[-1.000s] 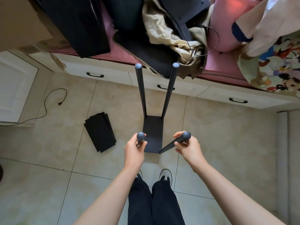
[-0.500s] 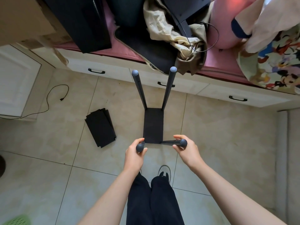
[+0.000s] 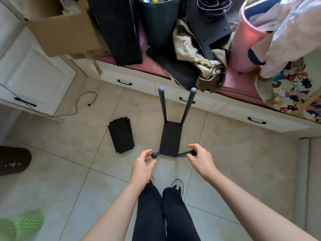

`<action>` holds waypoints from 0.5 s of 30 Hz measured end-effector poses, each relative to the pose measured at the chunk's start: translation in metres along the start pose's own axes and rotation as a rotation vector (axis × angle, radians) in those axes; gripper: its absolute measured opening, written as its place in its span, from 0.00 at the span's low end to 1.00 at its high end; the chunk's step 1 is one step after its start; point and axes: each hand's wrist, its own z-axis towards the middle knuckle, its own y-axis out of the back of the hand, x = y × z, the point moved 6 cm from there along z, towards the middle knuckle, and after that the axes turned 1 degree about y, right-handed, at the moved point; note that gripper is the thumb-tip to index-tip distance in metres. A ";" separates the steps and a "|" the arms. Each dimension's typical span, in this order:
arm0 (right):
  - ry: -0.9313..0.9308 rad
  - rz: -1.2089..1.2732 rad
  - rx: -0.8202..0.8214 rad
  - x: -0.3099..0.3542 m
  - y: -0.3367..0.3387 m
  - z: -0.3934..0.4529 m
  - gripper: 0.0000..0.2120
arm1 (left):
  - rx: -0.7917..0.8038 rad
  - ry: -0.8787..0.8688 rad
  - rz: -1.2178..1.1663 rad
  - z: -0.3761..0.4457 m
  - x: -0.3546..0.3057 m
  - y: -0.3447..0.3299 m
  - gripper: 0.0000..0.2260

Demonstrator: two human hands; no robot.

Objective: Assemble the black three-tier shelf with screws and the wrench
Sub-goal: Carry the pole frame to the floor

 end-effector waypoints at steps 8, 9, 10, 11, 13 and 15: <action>0.129 -0.028 0.074 0.085 -0.015 -0.057 0.16 | -0.090 0.012 -0.099 -0.077 -0.009 0.071 0.12; 0.148 -0.029 0.091 0.097 -0.022 -0.063 0.16 | -0.105 0.011 -0.112 -0.086 -0.006 0.081 0.11; 0.170 -0.029 0.109 0.109 -0.030 -0.070 0.16 | -0.120 0.008 -0.128 -0.094 -0.003 0.092 0.09; 0.192 -0.031 0.127 0.121 -0.038 -0.076 0.16 | -0.137 0.005 -0.146 -0.102 0.001 0.102 0.07; 0.236 -0.048 0.162 0.143 -0.057 -0.089 0.15 | -0.184 0.012 -0.195 -0.117 0.013 0.124 0.05; 0.267 -0.062 0.197 0.163 -0.079 -0.101 0.14 | -0.229 0.030 -0.250 -0.132 0.026 0.146 0.06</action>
